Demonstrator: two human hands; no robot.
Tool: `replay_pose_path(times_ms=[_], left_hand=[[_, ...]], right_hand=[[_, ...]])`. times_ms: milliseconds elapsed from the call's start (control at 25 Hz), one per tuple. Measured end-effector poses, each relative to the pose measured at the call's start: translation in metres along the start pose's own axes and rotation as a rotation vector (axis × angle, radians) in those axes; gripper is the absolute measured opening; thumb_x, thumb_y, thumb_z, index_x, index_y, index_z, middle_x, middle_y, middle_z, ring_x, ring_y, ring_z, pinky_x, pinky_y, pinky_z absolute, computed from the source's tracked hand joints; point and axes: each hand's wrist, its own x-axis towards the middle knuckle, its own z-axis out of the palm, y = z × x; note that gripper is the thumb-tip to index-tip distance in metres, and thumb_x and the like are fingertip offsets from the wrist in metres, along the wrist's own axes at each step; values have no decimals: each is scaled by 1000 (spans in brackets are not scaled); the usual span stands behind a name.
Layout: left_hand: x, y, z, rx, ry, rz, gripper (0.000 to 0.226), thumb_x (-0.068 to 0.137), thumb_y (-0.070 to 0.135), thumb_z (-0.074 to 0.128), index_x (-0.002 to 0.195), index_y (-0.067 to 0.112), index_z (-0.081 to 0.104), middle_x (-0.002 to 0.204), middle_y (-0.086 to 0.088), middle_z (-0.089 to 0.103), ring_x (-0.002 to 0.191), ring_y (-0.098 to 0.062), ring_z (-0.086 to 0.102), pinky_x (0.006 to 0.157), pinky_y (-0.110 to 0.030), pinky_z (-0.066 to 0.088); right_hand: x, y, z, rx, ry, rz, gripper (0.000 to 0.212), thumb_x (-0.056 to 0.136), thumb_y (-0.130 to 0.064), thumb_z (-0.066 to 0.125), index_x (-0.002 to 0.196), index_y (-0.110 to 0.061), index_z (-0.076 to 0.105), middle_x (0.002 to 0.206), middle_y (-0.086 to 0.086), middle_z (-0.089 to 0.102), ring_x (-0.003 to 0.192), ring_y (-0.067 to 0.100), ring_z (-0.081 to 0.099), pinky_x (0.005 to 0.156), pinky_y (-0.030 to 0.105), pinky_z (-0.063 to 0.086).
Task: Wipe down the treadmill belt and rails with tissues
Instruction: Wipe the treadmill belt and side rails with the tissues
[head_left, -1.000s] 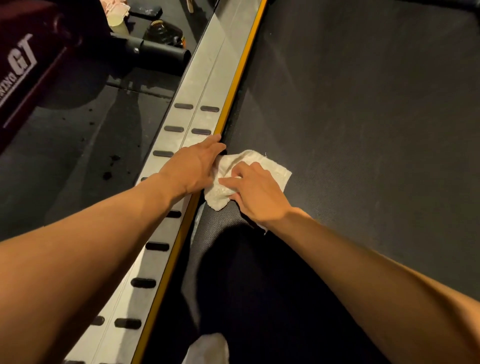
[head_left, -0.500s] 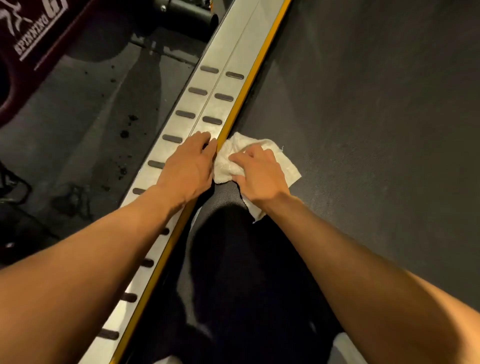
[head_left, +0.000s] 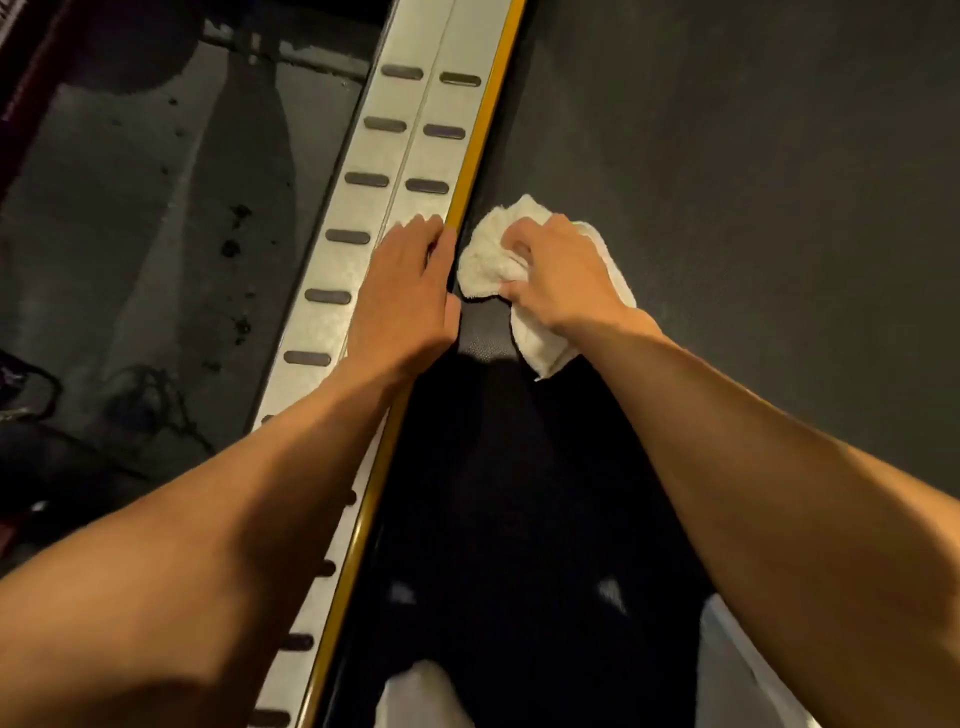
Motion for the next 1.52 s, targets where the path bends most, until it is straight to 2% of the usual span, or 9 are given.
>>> replay_pose_path(times_ms=[240,400,600,680,800,960,1160,1320,1520], left_hand=[[-2,-6,6,-26,2,-19,56,87,15,49,140,0,41,137,-16,45,123,-31,42,109,-38,32],[-1,-10,17,67,65,47,54,86,14,46,139,1,42,135,-17,46,121,-32,44,106,-39,33],[-13,2,13,-135,152,13,44,90,12,43,131,1,52,131,-21,51,119,-36,48,101,-48,39],[-30,26,17,-177,175,133,38,94,22,43,124,8,61,121,-16,58,111,-31,52,96,-43,39],[-46,48,24,-78,-17,304,42,92,32,39,117,11,65,116,-10,62,105,-29,56,89,-41,42],[-32,46,15,63,-127,238,51,88,36,29,105,5,67,106,-15,62,88,-36,58,74,-46,49],[-35,71,7,281,-151,398,26,86,29,59,89,3,66,90,-15,59,79,-31,53,64,-39,44],[-28,138,10,325,-306,315,30,97,18,39,118,3,54,119,-12,47,105,-30,46,77,-37,38],[-2,154,7,433,-356,340,33,97,16,39,125,4,52,125,-11,42,111,-28,44,87,-37,42]], right_hand=[[-64,14,33,68,104,-174,38,81,-29,68,118,-27,64,108,-1,53,100,21,48,89,34,42],[-44,27,29,-99,244,-150,43,83,-38,64,123,-25,58,120,5,49,114,25,45,90,39,37],[-61,9,41,-66,124,-244,47,86,-23,65,131,-18,55,128,10,52,115,32,50,92,46,42],[-95,27,37,-52,136,-273,42,85,-23,67,127,-24,60,129,9,53,112,32,50,92,42,40],[-111,48,24,-37,199,-117,44,84,-33,70,127,-28,59,119,9,53,107,30,48,91,37,39],[-82,29,30,-74,182,-40,44,85,-21,67,126,-16,54,118,8,56,107,31,49,88,33,36],[-119,39,24,-34,168,-99,44,89,-15,59,132,-22,51,130,-1,56,118,25,48,96,37,33],[-144,70,4,42,272,37,44,87,-5,59,129,-18,56,129,3,59,121,28,49,99,36,34],[-128,75,-1,4,230,31,46,81,2,49,121,-23,54,117,-1,57,112,25,48,93,43,42]])
